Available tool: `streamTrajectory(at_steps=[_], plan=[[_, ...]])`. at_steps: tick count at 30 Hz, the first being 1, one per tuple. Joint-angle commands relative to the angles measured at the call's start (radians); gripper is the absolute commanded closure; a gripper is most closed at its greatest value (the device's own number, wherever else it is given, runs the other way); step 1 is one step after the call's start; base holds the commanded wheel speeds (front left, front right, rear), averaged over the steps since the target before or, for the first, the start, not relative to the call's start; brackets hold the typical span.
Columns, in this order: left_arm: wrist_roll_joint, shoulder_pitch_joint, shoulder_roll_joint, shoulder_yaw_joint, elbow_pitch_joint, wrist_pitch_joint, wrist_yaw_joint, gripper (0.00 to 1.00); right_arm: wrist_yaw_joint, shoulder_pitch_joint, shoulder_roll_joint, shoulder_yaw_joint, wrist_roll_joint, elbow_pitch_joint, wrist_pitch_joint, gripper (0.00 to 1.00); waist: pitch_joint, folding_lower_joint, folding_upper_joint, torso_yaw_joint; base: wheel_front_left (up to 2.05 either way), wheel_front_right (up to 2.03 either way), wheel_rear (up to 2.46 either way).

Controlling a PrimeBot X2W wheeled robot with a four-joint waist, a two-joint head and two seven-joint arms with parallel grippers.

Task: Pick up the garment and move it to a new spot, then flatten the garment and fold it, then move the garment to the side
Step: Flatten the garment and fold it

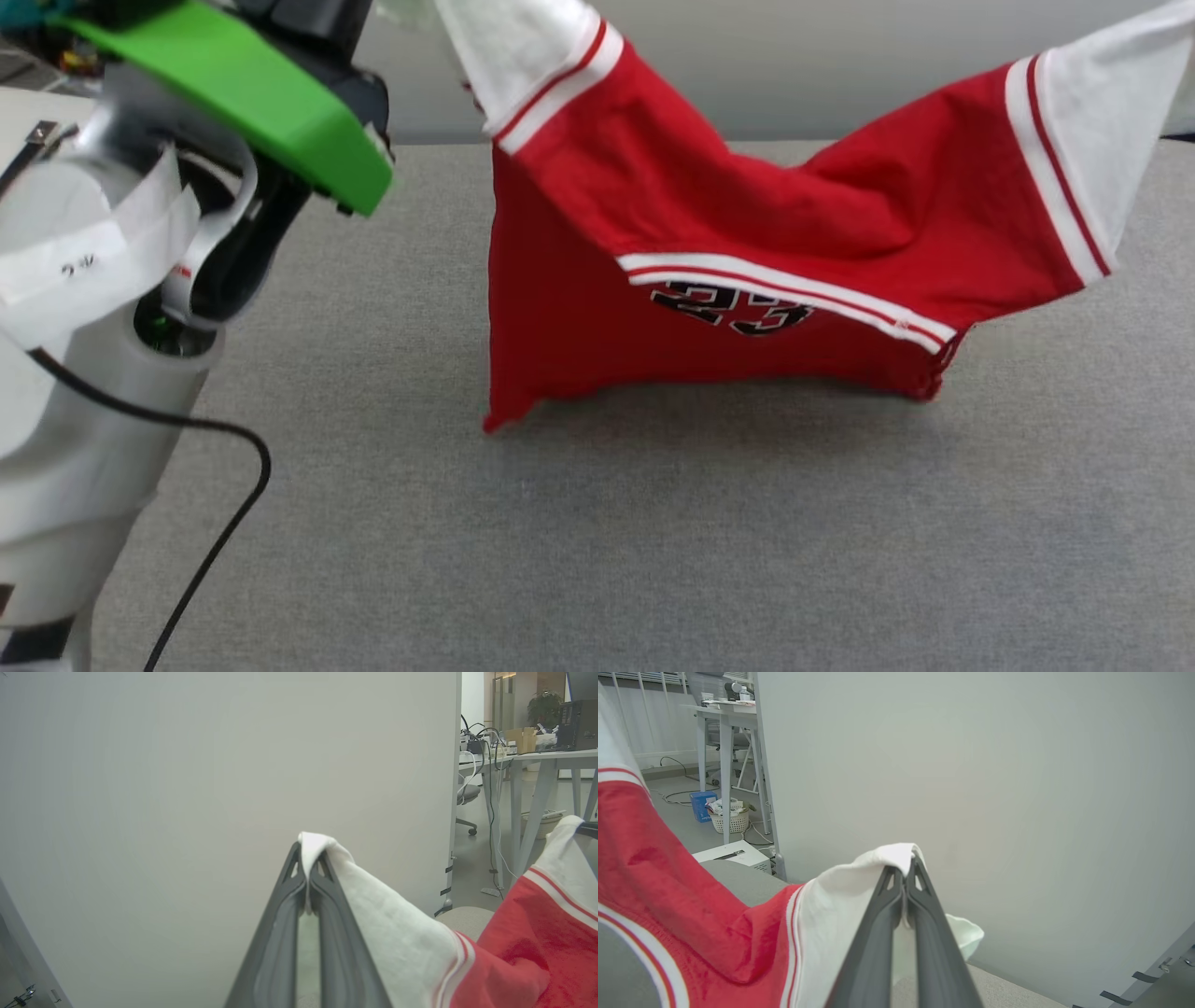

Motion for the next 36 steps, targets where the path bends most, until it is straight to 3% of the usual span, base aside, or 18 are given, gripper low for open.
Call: streamTrajectory(at_steps=[1, 6, 7, 11, 20, 28, 36], plan=[[0.014, -0.061, -0.016, 0.0, 0.028, -0.009, -0.009, 1.0, 0.0, -0.056, 0.011, 0.0, -0.019, 0.015, 0.005, 1.0, 0.057, 0.0, -0.0001, -0.011, 0.0, 0.0, 0.0], [0.04, -0.261, -0.061, 0.013, 0.153, -0.027, -0.034, 1.0, 0.0, -0.269, 0.035, 0.026, -0.068, 0.101, 0.004, 1.0, 0.165, 0.0, -0.0001, -0.026, 0.0, 0.0, 0.0], [0.057, -0.395, -0.085, 0.026, 0.242, -0.047, -0.049, 1.0, 0.0, -0.424, 0.053, 0.056, -0.101, 0.183, -0.018, 1.0, 0.232, 0.0, -0.0001, -0.034, 0.0, 0.0, 0.0], [0.099, -0.556, -0.099, 0.029, 0.358, -0.082, -0.066, 1.0, 0.0, -0.617, 0.074, 0.104, -0.146, 0.302, -0.054, 1.0, 0.306, 0.0, -0.0001, -0.041, 0.0, 0.0, 0.0], [0.134, -0.786, -0.131, 0.034, 0.602, -0.177, -0.095, 1.0, 0.0, -0.949, 0.137, 0.18, -0.217, 0.585, -0.166, 1.0, 0.409, 0.0, -0.0001, -0.038, 0.0, 0.0, 0.0], [0.126, -0.754, -0.122, 0.024, 0.736, -0.288, -0.114, 1.0, 0.0, -0.972, 0.167, 0.288, -0.172, 0.742, -0.255, 1.0, 0.418, 0.0, -0.0001, -0.04, 0.0, 0.0, 0.0], [0.086, -0.508, -0.102, 0.01, 0.776, -0.388, -0.121, 1.0, 0.0, -0.776, 0.179, 0.408, -0.068, 0.795, -0.365, 1.0, 0.328, 0.0, -0.0001, -0.039, 0.0, 0.0, 0.0]])
